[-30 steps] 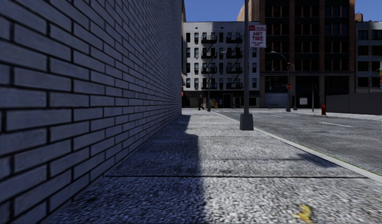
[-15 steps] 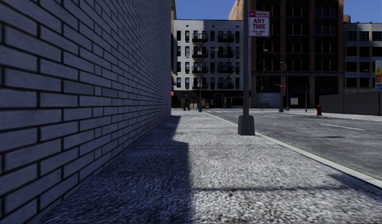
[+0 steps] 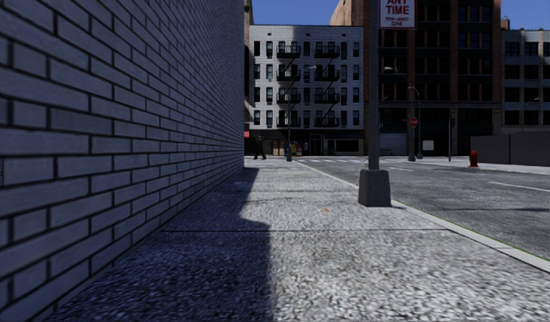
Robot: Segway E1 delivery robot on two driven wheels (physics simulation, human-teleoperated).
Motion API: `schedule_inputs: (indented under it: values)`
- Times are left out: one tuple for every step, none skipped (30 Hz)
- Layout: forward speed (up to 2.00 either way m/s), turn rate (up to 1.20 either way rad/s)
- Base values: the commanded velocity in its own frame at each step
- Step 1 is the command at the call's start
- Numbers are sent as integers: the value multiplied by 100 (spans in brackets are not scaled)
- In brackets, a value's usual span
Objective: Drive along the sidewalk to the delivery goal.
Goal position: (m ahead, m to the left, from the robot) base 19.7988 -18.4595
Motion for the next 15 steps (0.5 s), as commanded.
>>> schedule_inputs:
  values:
    - [200,0]
    - [200,0]
    - [200,0]
    - [200,0]
    - [200,0]
    - [200,0]
    - [200,0]
    - [200,0]
    - [200,0]
    - [200,0]
    - [200,0]
    - [200,0]
    - [200,0]
    - [200,0]
    - [200,0]
